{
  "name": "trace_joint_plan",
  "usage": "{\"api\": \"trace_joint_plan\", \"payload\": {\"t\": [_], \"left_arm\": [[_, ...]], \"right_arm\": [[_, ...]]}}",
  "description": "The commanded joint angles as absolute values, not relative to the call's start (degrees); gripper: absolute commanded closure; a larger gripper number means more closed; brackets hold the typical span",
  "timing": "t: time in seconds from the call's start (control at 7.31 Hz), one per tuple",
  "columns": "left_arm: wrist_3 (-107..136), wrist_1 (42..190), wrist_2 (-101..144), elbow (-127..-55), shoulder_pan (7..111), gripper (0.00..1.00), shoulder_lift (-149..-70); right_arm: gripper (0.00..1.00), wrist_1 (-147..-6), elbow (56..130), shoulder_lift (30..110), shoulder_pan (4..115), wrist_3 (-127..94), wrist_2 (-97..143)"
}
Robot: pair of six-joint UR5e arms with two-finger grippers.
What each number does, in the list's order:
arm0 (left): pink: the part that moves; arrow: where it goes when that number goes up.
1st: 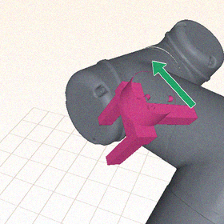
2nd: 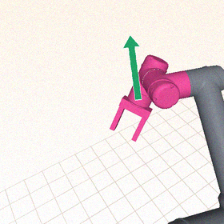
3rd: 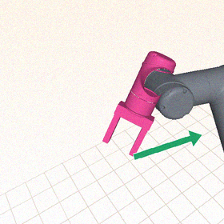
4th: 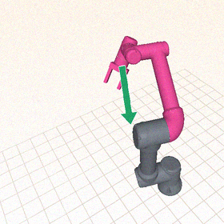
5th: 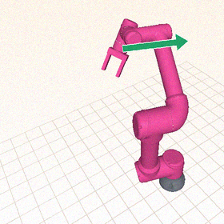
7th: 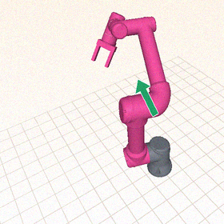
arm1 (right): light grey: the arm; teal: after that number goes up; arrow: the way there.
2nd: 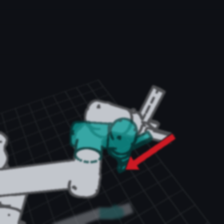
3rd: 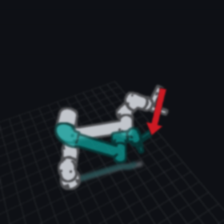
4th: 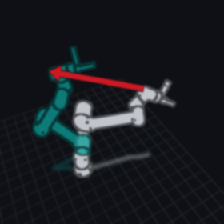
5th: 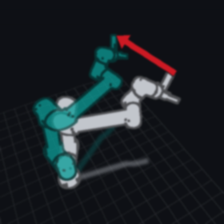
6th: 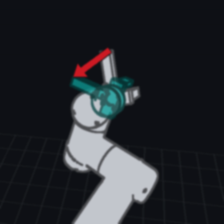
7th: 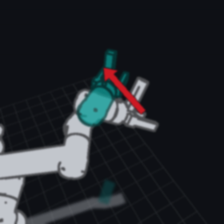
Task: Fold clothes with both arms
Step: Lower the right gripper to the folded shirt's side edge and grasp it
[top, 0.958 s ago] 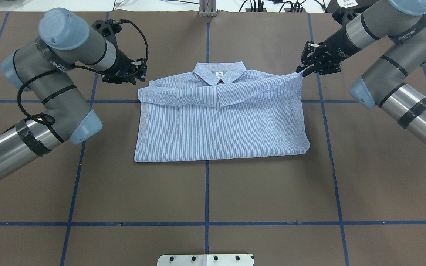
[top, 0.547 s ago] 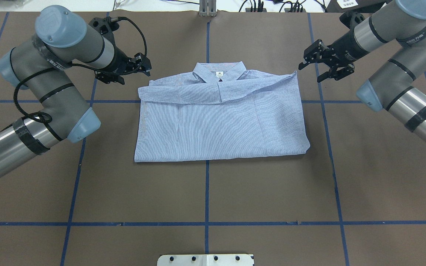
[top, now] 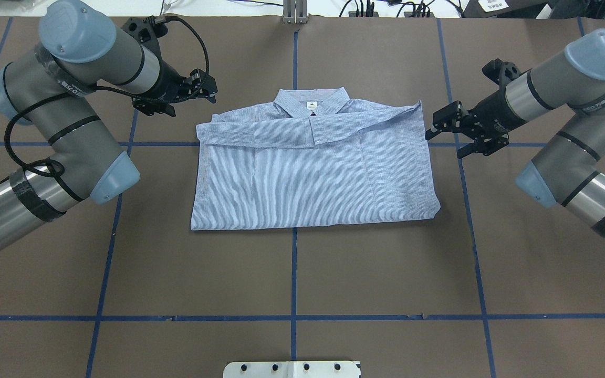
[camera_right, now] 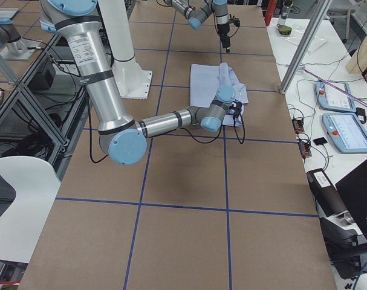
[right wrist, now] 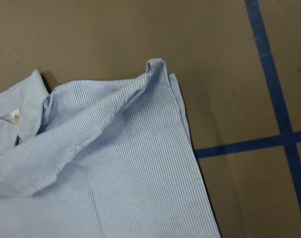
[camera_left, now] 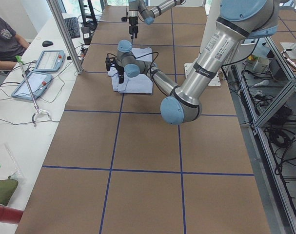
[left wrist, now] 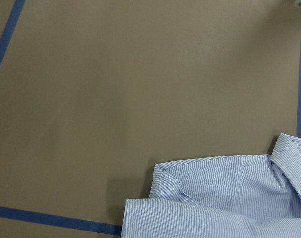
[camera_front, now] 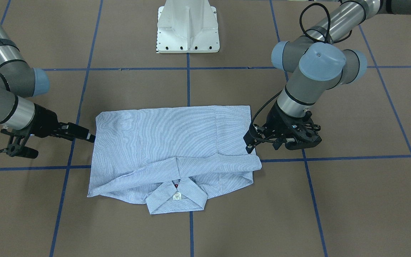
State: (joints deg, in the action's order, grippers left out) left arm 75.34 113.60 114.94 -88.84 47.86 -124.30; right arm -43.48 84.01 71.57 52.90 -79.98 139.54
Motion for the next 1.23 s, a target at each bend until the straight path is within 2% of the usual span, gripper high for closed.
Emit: {"api": "trace_joint_plan", "payload": {"t": [0.0,0.82,0.96,1.09], "left_arm": [[75.41,112.77,114.79,-89.65,47.9,0.01,-124.28],[75.41,110.48,114.7,-91.67,47.81,0.01,-124.37],[75.32,110.48,114.61,-91.58,47.81,0.01,-124.37],[75.32,110.48,114.52,-91.58,47.81,0.01,-124.37]], "right_arm": [[0.0,-43.59,87.97,75.14,46.08,-79.89,133.9],[0.02,-44.12,87.98,76.64,43.51,-79.37,130.87],[0.04,-44.21,87.8,76.73,43.33,-79.45,130.87],[0.13,-44.3,87.98,76.64,43.33,-79.45,131.04]]}}
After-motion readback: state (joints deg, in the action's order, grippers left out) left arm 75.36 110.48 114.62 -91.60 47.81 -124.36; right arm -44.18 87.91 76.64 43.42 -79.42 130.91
